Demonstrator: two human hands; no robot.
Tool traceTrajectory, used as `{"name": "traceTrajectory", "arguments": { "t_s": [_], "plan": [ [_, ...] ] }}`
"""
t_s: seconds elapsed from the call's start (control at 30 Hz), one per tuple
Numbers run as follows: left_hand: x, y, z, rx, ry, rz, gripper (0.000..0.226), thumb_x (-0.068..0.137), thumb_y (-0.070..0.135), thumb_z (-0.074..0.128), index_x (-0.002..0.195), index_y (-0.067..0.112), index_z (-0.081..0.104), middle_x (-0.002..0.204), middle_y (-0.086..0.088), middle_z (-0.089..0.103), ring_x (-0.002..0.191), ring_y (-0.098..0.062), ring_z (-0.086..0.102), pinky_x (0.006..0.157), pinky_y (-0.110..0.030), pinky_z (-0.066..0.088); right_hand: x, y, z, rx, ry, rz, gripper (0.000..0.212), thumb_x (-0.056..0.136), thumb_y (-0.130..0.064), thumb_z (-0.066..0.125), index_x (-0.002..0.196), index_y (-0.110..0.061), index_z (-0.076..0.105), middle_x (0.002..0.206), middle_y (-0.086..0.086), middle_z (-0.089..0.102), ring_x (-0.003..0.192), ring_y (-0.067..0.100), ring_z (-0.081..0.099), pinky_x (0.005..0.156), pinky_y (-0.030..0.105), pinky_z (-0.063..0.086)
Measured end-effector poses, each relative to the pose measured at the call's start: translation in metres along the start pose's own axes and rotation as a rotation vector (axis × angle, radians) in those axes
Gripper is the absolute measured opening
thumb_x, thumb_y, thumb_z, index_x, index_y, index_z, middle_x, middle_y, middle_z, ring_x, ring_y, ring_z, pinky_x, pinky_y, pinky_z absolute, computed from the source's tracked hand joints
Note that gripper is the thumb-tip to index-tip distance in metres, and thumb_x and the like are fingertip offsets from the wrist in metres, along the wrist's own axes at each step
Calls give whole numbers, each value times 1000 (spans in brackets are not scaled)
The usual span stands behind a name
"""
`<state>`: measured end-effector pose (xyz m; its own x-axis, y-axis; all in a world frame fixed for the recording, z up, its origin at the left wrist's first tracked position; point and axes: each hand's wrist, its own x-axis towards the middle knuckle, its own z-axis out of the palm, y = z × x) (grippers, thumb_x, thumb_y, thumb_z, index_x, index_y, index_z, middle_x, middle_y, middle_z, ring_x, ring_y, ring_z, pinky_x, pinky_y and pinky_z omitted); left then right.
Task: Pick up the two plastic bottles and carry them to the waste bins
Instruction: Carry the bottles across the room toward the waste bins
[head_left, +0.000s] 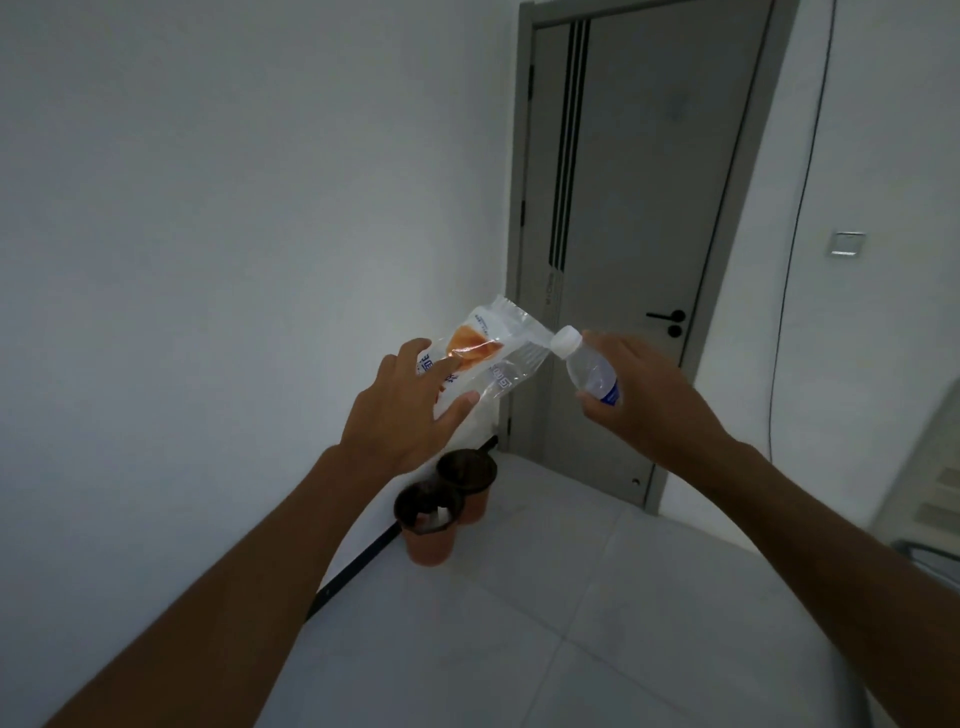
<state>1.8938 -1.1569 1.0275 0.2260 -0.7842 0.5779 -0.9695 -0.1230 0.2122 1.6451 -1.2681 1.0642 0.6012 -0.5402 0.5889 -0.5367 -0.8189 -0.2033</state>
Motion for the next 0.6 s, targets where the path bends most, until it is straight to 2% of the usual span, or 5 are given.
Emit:
{"name": "traceTrajectory", "arguments": {
  "t_s": [0.2, 0.43, 0.6],
  "plan": [
    [146, -39, 97, 47, 4, -12, 64, 88, 67, 36, 139, 29, 45, 147, -5, 39, 122, -26, 45, 85, -43, 49, 132, 107, 63, 24, 9, -22, 60, 79, -25, 69, 132, -11, 44, 123, 13, 57, 106, 25, 54, 86, 28, 37],
    [303, -88, 175, 67, 40, -54, 63, 87, 66, 40, 137, 29, 46, 145, -6, 41, 123, -27, 47, 85, -44, 50, 283, 209, 123, 35, 13, -46, 61, 80, -24, 68, 134, -10, 42, 128, 12, 55, 109, 24, 53, 89, 26, 34],
    [389, -135, 242, 77, 52, -70, 61, 88, 62, 42, 138, 27, 46, 146, -8, 39, 123, -29, 46, 84, -45, 49, 368, 265, 188, 57, 28, -96, 55, 80, -20, 68, 130, -9, 47, 120, 13, 59, 105, 26, 54, 86, 27, 34]
  ]
}}
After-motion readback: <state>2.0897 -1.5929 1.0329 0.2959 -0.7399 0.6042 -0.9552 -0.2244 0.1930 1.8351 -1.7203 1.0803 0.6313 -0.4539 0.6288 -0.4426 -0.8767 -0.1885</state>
